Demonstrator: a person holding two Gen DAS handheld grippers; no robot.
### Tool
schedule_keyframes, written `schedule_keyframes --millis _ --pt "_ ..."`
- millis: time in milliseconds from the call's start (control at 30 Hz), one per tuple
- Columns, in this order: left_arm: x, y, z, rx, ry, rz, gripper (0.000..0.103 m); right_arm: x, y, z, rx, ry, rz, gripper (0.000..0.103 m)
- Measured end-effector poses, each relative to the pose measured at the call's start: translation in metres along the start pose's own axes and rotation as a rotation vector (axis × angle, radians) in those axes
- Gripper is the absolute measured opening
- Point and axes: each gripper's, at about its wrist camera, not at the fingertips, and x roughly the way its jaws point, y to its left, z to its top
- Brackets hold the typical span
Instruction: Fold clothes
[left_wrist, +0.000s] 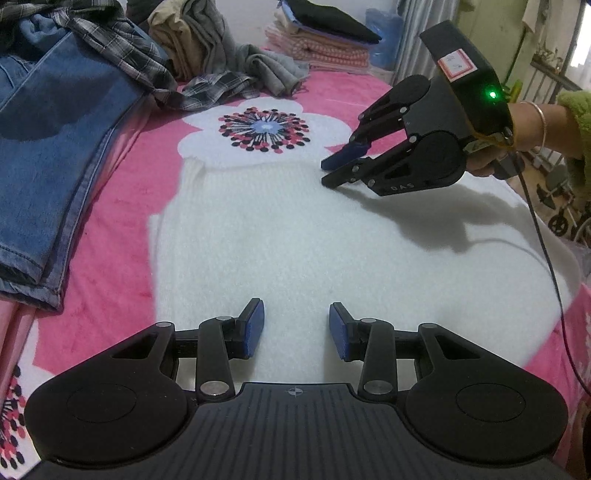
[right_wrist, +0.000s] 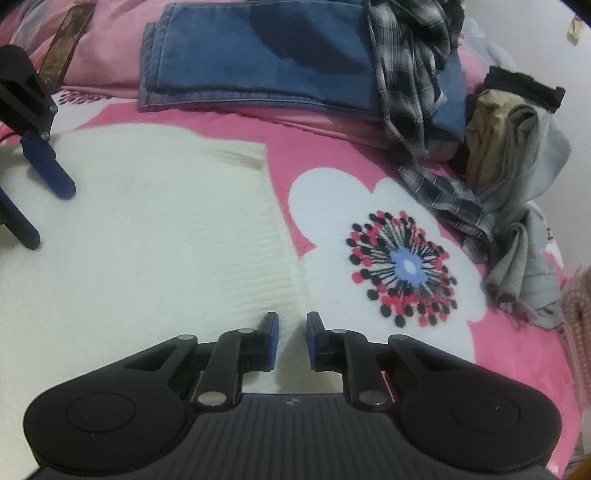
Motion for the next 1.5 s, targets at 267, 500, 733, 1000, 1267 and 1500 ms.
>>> schedule_keyframes --millis 267,500,733,1000,1267,1500 --pt "-0.002 -0.001 0.000 -0.016 -0.007 0.011 0.039 -0.014 0.006 0.002 -0.005 -0.074 -0.087 0.002" --pt "-0.002 -0.005 -0.001 0.005 -0.019 0.051 0.039 0.010 0.017 -0.002 -0.050 -0.064 -0.202 0.001" --pt "0.000 -0.010 -0.003 0.036 -0.022 0.079 0.039 0.022 0.013 -0.009 0.046 -0.081 -0.224 0.004" --pt "0.002 -0.010 -0.004 0.043 -0.018 0.077 0.040 -0.051 -0.077 -0.044 0.536 -0.198 -0.241 0.008" --pt "0.004 -0.011 -0.001 0.045 -0.013 0.082 0.041 -0.087 -0.071 -0.094 0.525 -0.130 -0.189 0.009" --pt "0.005 -0.013 0.000 0.048 -0.012 0.092 0.042 -0.041 -0.055 -0.104 0.593 -0.067 -0.126 0.007"
